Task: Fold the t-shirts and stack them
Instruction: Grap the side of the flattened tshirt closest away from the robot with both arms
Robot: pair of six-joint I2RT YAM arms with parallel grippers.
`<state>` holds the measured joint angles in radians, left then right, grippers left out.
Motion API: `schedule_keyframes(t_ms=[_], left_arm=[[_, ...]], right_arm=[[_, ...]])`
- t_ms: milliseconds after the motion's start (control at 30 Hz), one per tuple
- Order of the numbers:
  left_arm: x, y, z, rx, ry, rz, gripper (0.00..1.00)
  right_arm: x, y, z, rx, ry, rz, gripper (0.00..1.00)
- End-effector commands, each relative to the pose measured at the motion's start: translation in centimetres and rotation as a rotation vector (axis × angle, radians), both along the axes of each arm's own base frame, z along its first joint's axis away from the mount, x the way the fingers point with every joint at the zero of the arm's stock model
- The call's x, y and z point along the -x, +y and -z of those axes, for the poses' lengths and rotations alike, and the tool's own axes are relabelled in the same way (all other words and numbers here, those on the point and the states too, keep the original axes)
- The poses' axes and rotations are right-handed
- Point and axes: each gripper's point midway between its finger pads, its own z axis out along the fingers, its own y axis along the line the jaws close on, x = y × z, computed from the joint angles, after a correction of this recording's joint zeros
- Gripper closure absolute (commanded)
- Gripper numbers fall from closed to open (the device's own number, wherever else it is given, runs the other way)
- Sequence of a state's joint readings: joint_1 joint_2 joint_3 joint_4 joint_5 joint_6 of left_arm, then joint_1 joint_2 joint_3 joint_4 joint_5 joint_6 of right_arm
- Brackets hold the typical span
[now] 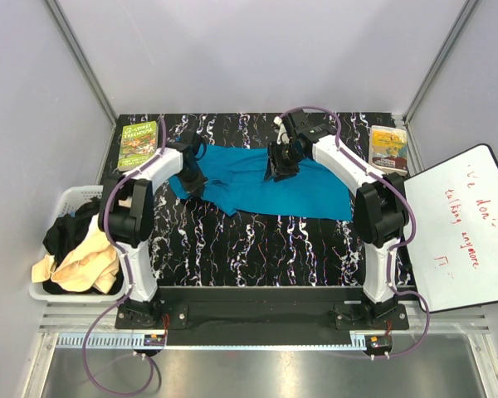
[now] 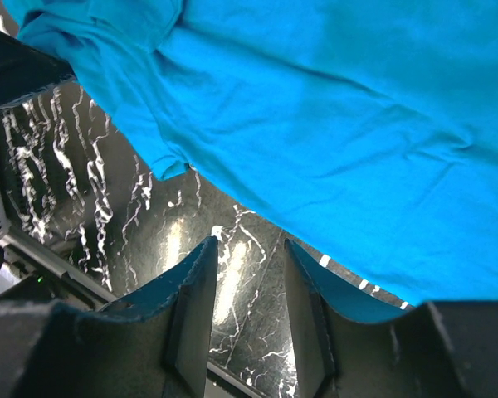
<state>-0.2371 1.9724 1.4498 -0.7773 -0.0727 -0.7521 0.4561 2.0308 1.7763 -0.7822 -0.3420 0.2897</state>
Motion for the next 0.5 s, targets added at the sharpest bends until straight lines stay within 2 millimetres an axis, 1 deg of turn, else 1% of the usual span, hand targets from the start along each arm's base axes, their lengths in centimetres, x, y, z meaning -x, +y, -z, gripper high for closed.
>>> schedule_keyframes(t_ms=[0,33,100,133,200,233,267,300,367,400,433,467], left_arm=[[-0.5,-0.5,-6.2,0.056,-0.111,0.049,1.0],[0.1,-0.7,-7.0,0.072,-0.111,0.058,1.0],[1.2,-0.5,-6.8,0.071,-0.092,0.058,1.0],[2.4,-0.7,-6.9,0.096,-0.068,0.069,1.0],[3.6,-0.5,-6.8,0.093,-0.045,0.073,1.0],[4.6,-0.2,-6.8,0.084,-0.024,0.076,1.0],[4.9,-0.1,-6.9,0.083,-0.016,0.082,1.0],[5.0,0.0,-7.1,0.083,-0.016,0.084,1.0],[4.2,0.0,-7.8,0.089,-0.038,0.095,1.0],[3.5,0.0,-8.1,0.089,-0.051,0.095,0.99],[2.0,-0.2,-8.2,0.089,-0.06,0.1,0.97],[1.0,0.0,-8.1,0.089,-0.062,0.099,0.96]], right_arm=[[0.1,0.9,-2.4,-0.064,-0.04,-0.046,0.55],[0.1,0.8,-2.0,-0.061,-0.03,-0.044,0.55],[0.1,1.0,-1.8,-0.066,-0.02,-0.048,0.55],[0.2,1.0,-1.5,-0.065,-0.013,-0.05,0.55],[0.2,1.1,-1.3,-0.065,-0.007,-0.056,0.54],[0.3,1.1,-1.1,-0.062,0.0,-0.059,0.54],[0.4,1.1,-0.9,-0.06,0.004,-0.062,0.54],[0.4,1.0,-0.7,-0.056,0.007,-0.061,0.54],[0.5,0.9,-0.2,-0.049,0.019,-0.064,0.54],[0.6,0.8,0.0,-0.048,0.027,-0.064,0.54],[0.7,0.8,0.3,-0.045,0.034,-0.068,0.54],[0.9,0.9,0.5,-0.043,0.038,-0.072,0.54]])
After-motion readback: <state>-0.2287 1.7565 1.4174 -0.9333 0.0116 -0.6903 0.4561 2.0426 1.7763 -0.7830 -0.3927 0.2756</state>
